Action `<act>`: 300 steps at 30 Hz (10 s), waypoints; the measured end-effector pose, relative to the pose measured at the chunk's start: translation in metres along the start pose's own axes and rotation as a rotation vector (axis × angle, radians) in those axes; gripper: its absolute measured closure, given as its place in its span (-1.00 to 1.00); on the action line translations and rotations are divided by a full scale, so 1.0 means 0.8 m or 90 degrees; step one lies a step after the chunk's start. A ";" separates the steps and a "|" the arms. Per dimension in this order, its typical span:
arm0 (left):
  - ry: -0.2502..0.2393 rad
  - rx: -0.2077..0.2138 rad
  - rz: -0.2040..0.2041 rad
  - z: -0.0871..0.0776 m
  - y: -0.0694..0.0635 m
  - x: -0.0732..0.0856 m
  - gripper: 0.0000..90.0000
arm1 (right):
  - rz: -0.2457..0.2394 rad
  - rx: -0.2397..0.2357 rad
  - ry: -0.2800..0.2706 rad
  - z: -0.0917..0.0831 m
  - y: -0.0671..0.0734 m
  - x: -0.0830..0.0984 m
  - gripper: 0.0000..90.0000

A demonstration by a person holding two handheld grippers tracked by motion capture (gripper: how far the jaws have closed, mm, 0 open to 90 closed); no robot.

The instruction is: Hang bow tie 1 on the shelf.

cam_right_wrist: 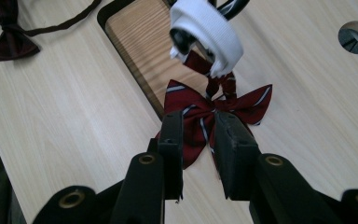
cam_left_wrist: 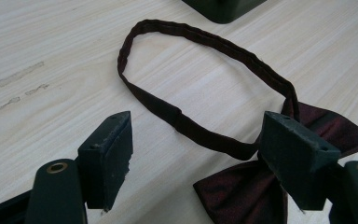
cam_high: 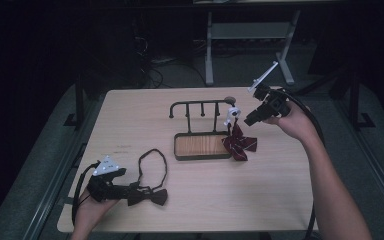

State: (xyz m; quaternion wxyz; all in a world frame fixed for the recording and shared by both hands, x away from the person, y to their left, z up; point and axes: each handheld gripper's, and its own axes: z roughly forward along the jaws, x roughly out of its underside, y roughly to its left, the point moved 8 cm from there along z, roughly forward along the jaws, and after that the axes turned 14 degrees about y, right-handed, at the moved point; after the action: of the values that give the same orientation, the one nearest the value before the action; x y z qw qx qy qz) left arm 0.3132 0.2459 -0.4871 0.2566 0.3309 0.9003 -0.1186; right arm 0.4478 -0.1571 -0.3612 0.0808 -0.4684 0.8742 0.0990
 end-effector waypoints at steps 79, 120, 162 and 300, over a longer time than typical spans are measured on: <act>0.027 0.004 0.024 0.010 -0.011 0.000 -0.35 | 0.031 -0.042 -0.026 0.106 0.051 0.123 0.00; 0.096 -0.034 0.038 0.019 0.018 -0.056 -0.08 | 0.032 -0.044 -0.040 0.115 0.065 0.144 -0.07; 0.215 -0.008 -0.002 0.084 0.073 -0.070 0.96 | 0.026 -0.027 -0.065 0.099 0.066 0.141 -0.08; 0.141 0.110 0.253 -0.095 -0.024 -0.240 1.00 | 0.058 -0.038 -0.104 0.086 0.051 0.167 -0.08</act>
State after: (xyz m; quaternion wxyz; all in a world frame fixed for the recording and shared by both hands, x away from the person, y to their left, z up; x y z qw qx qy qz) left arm 0.3961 0.1579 -0.3188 0.1450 0.5332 0.8267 -0.1057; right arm 0.3440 -0.2254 -0.4547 0.1336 -0.4210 0.8816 0.1665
